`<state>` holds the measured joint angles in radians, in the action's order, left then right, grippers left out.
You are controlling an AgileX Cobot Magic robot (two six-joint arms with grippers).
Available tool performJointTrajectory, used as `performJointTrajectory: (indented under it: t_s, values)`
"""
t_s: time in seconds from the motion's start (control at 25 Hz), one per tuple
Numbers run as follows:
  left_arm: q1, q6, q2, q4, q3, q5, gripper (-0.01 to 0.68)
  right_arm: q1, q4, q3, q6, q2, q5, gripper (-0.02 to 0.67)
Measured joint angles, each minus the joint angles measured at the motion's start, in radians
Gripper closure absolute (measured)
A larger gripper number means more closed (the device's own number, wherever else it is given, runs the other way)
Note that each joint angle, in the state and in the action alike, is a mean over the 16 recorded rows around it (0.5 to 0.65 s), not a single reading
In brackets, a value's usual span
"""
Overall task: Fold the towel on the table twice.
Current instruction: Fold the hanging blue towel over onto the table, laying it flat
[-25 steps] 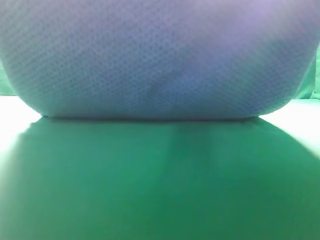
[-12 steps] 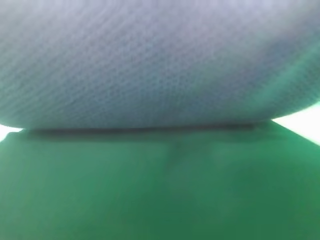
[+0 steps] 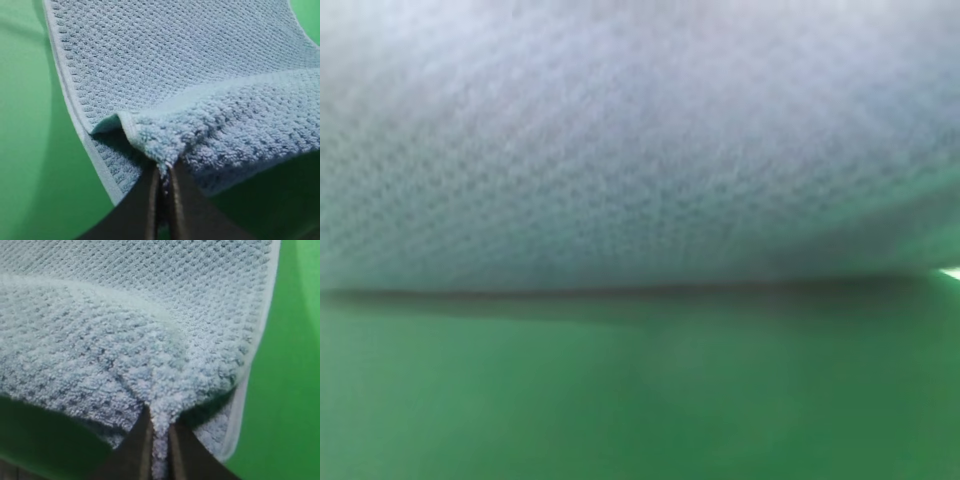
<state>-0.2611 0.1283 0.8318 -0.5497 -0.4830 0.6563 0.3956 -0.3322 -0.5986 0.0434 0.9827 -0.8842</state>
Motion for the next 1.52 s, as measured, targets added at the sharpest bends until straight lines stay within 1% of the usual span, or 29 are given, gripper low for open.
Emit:
performJointTrajectory:
  t_s: [0.16, 0.36, 0.68, 0.88, 1.2, 1.52]
  values:
    - [0.000, 0.000, 0.098, -0.008, -0.023, -0.041, 0.673, 0.000, 0.014, -0.017, 0.001, 0.090, 0.048, 0.649]
    - [0.000, 0.005, 0.272, -0.012, -0.097, -0.096, 0.673, 0.000, 0.053, -0.097, 0.002, 0.232, 0.102, 0.649]
    - [0.000, 0.015, 0.574, -0.003, -0.289, -0.155, 0.673, 0.000, 0.143, -0.323, 0.002, 0.472, 0.143, 0.649]
    - [0.000, 0.021, 0.713, 0.005, -0.404, -0.179, 0.673, 0.000, 0.199, -0.469, -0.006, 0.610, 0.150, 0.649]
    - [0.000, 0.023, 0.818, 0.022, -0.510, -0.232, 0.673, -0.007, 0.278, -0.625, -0.039, 0.773, 0.165, 0.649]
    - [0.000, 0.034, 0.853, 0.041, -0.535, -0.283, 0.673, -0.016, 0.319, -0.674, -0.067, 0.840, 0.209, 0.649]
